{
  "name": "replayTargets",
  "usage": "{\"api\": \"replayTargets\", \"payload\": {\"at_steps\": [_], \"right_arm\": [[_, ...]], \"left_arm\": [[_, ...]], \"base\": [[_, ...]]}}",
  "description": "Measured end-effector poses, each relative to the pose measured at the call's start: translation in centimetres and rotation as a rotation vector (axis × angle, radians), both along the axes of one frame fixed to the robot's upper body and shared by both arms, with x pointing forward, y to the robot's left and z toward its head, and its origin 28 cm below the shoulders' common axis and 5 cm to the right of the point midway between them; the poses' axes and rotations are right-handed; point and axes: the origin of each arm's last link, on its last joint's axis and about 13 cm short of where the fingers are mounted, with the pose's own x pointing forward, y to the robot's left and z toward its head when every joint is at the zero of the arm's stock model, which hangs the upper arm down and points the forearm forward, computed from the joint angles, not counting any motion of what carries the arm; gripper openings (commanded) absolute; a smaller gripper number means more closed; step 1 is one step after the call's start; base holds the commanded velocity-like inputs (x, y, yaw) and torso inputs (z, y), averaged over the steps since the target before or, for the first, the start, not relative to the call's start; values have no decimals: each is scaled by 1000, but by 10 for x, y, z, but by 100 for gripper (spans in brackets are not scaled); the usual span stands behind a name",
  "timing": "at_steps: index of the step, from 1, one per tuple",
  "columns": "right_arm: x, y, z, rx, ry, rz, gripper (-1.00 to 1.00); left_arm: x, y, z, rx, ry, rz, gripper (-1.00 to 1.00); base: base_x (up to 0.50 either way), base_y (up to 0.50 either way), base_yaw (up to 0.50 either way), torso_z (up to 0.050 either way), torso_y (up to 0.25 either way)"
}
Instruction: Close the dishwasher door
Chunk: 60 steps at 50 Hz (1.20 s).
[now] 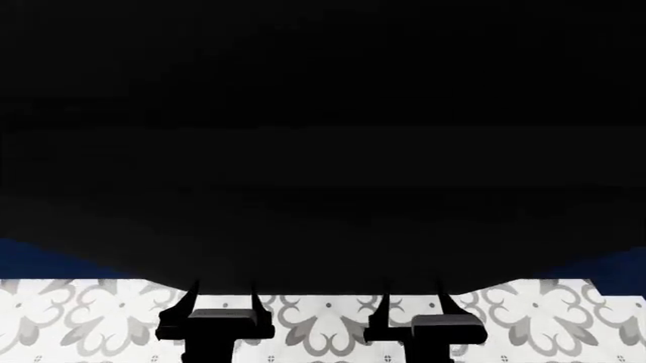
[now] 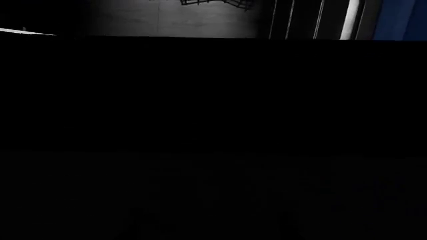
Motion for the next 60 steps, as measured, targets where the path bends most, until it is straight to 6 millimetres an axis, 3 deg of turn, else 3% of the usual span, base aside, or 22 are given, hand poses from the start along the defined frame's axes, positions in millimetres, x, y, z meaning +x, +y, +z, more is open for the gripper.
{"api": "replayTargets", "payload": {"at_steps": [60], "right_arm": [[67, -3, 46, -142, 9, -12, 100]], "left_arm": [[59, -4, 68, -59, -4, 22, 100]], "base": [[0, 0, 0, 0, 5]]}}
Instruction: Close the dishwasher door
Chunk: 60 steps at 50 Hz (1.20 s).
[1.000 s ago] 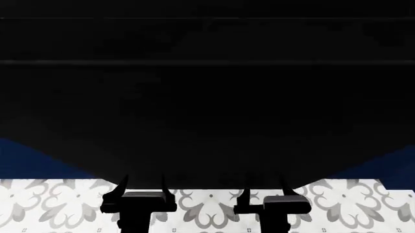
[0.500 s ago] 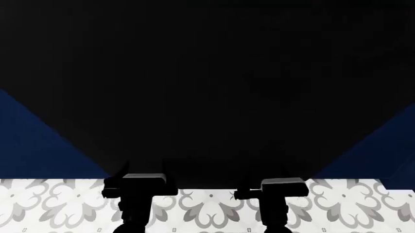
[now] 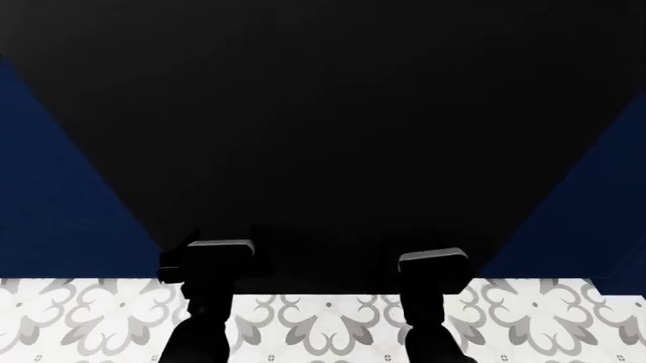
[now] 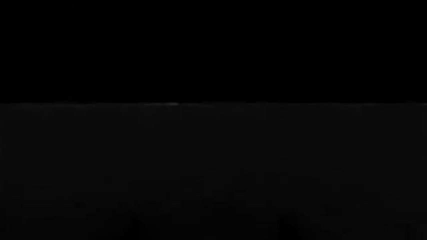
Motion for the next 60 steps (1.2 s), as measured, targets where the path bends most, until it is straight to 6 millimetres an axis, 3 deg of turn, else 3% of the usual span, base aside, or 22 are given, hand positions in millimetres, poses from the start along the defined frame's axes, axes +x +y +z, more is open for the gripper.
{"api": "replayTargets", "payload": {"at_steps": [30, 60], "right_arm": [[19, -1, 28, -65, -20, 8, 100], [46, -2, 77, -60, -111, -22, 100]], "left_arm": [[19, 0, 40, 8, -92, 18, 100], [31, 5, 73, 23, -160, 35, 100]], "base": [[0, 0, 0, 0, 3], [0, 0, 0, 0, 2]]}}
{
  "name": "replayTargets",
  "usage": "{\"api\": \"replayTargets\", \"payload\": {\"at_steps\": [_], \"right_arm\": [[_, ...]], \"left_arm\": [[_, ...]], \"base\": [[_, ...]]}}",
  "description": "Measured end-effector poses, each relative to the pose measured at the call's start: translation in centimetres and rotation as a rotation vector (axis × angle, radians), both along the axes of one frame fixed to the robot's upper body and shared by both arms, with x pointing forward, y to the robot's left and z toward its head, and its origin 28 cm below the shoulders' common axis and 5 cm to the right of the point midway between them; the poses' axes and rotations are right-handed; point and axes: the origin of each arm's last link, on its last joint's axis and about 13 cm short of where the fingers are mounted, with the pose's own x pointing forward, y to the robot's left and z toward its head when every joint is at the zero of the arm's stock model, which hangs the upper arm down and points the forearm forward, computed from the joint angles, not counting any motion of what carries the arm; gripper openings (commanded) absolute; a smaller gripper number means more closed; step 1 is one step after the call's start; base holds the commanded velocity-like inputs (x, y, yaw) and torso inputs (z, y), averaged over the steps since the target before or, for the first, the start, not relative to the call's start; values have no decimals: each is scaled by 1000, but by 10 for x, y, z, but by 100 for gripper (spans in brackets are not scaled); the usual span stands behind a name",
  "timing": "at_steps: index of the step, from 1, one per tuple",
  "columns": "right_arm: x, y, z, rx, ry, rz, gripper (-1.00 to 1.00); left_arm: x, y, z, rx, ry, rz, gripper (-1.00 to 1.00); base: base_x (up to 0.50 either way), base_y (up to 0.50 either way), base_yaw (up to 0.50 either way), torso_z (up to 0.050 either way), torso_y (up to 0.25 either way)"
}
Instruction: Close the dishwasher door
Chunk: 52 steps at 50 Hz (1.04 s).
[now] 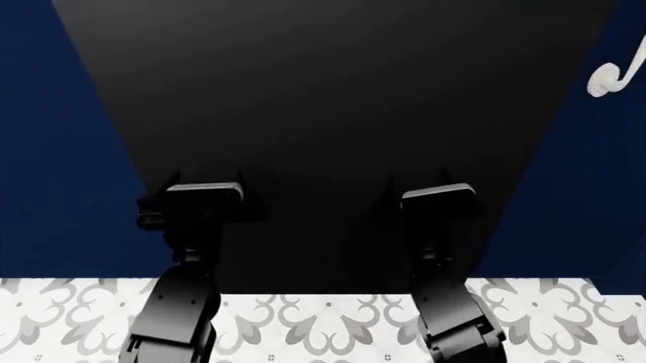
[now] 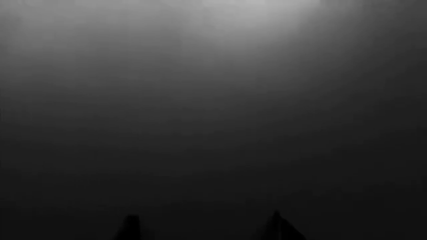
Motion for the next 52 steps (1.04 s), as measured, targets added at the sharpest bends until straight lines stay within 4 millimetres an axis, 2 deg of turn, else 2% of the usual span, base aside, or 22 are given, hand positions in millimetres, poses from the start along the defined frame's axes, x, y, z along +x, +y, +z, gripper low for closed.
{"api": "replayTargets", "payload": {"at_steps": [17, 26, 52], "right_arm": [[16, -3, 12, -13, -11, -20, 100], [25, -4, 14, -32, -10, -26, 100], [26, -1, 11, -102, -24, -29, 100]], "left_arm": [[6, 1, 7, -6, -1, 5, 100], [16, 0, 6, -20, 28, 7, 100], [45, -3, -1, -12, 99, 15, 100]], "base": [[0, 0, 0, 0, 1], [0, 0, 0, 0, 0], [12, 0, 3, 0, 0]]}}
